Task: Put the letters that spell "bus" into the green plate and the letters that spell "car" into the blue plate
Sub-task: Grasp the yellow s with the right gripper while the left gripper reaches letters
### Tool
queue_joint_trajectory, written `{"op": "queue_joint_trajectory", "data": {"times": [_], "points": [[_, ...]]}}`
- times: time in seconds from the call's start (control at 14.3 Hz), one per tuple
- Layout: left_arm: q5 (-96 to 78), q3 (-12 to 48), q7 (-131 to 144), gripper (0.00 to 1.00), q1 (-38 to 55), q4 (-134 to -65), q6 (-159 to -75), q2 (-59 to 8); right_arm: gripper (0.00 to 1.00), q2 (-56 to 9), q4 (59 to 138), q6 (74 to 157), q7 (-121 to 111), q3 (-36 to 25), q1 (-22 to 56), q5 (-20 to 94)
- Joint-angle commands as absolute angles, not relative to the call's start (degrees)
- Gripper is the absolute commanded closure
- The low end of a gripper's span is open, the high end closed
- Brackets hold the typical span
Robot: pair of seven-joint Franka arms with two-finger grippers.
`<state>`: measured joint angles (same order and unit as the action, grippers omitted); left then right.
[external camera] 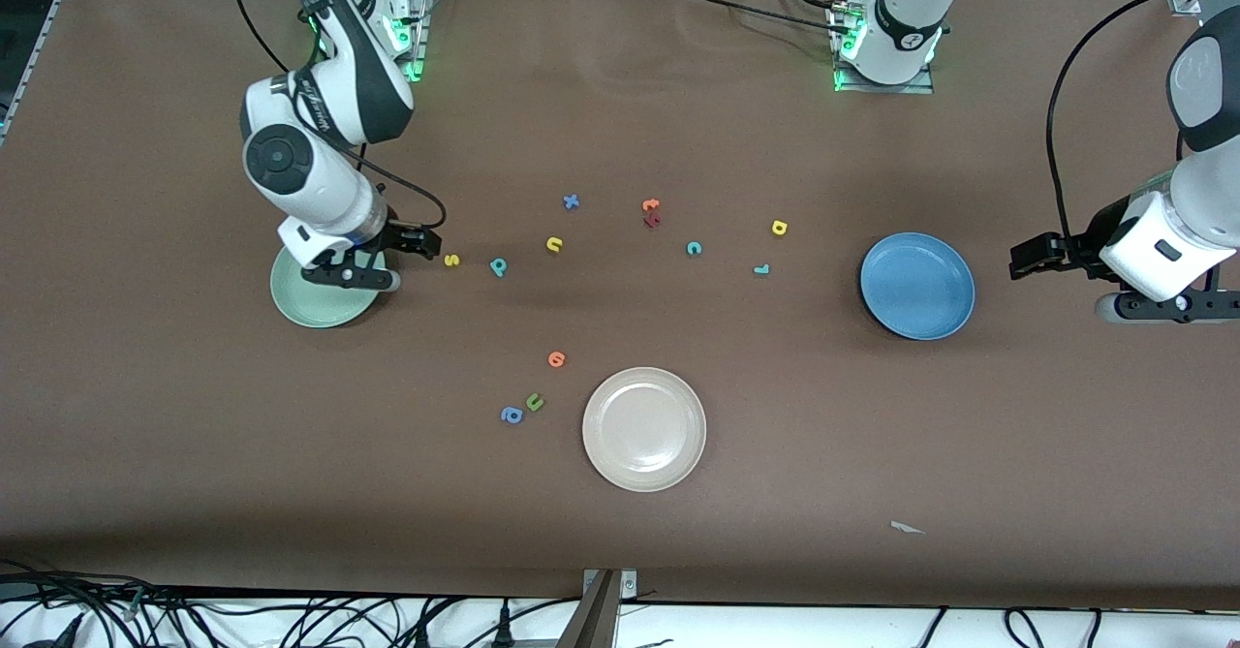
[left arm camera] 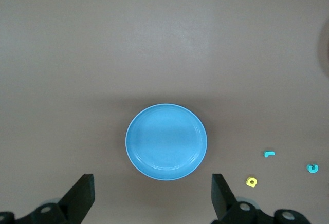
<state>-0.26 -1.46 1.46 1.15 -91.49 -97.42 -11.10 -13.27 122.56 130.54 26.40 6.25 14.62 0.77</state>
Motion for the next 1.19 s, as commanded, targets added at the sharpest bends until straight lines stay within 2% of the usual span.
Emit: {"op": "queue_joint_trajectory", "data": {"times": [0.0,0.14,0.28,0.35,0.77,1.12], "points": [[-1.3,-1.7,0.9,0.0,1.3,-91.1,-96.7,-11.1,0.07,-17.0,123.0,135.3,28.4,5.9,16.3,-0.2],[-1.3,-1.7,0.9,0.0,1.4,-91.1,-96.7,-11.4,0.19,-17.9,124.8,139.0,28.5,5.9,16.6,-0.3],[-1.3,-1.7,0.8,0.0,1.6,-91.1,-96.8,-11.4,0.35,-18.6,126.6,142.1,28.4,5.9,17.3,-0.3],[-1.3,-1.7,0.7,0.0,1.6,-91.1,-96.7,-11.4,0.38,-18.7,127.3,142.6,28.5,5.9,17.5,-0.3],[-8.2,-1.6,1.5,0.0,2.1,-91.3,-97.2,-13.3,0.38,-19.9,129.8,146.3,28.5,5.9,18.1,-0.3],[-8.2,-1.5,11.1,0.0,7.2,-92.2,-98.1,-16.2,0.41,-22.2,131.2,151.4,28.4,5.8,18.6,-0.3]]}}
